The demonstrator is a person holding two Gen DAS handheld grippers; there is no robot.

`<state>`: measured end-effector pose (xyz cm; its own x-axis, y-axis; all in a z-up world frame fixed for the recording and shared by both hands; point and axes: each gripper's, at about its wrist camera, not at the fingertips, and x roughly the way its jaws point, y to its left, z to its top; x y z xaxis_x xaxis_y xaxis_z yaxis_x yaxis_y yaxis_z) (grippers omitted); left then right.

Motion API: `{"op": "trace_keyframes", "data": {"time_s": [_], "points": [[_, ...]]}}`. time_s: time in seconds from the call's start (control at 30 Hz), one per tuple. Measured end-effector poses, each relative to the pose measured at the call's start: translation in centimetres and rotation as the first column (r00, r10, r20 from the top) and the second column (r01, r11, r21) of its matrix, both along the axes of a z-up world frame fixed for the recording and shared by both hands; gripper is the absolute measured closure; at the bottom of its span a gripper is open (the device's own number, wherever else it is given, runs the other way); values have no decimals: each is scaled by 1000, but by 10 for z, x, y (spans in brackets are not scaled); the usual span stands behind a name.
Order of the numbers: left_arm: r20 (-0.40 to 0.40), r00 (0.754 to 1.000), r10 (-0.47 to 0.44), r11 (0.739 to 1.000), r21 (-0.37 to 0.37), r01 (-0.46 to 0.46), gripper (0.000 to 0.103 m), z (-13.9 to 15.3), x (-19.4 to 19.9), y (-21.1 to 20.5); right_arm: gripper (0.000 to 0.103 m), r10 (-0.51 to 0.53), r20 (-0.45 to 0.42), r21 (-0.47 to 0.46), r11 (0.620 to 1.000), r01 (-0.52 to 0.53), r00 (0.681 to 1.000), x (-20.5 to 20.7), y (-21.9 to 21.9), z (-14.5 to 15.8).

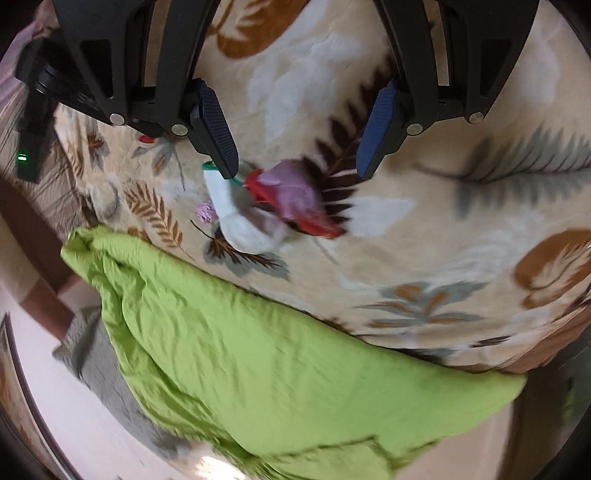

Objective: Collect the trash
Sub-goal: 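Move both open tools back to the trash on the bed, then grasp the white spray bottle with the right tool while the left tool grasps the red-purple wrapper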

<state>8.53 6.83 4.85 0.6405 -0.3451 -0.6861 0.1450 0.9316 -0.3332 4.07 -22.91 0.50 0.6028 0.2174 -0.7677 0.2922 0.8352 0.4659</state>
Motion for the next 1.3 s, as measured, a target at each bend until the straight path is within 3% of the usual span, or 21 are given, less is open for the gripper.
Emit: {"op": "trace_keyframes", "data": {"time_s": [0.23,0.33,0.37,0.4,0.6,1.0,1.3], "points": [[-46,999,5,999,35,-3,39,-21,38,-19,66,11,41,26,1000,-12,999,-12,-8,11],[-57,998,-7,1000,25,8,47,-29,48,-21,66,25,56,27,999,-26,998,-16,-6,14],[-45,999,-5,999,32,6,57,-29,48,-21,66,28,60,25,999,-29,998,-17,-5,15],[-39,999,-12,999,36,13,60,-29,47,-21,66,34,67,22,999,-35,997,-18,-5,17],[-9,1000,15,998,56,-14,65,-23,30,-18,67,49,100,0,999,-49,994,-21,-3,27],[214,977,14,992,122,-41,65,50,-68,-49,68,113,264,-62,993,-100,958,-57,9,62],[270,961,-53,981,194,0,65,74,-163,-85,68,123,348,-69,992,-105,930,-115,4,78]]}}
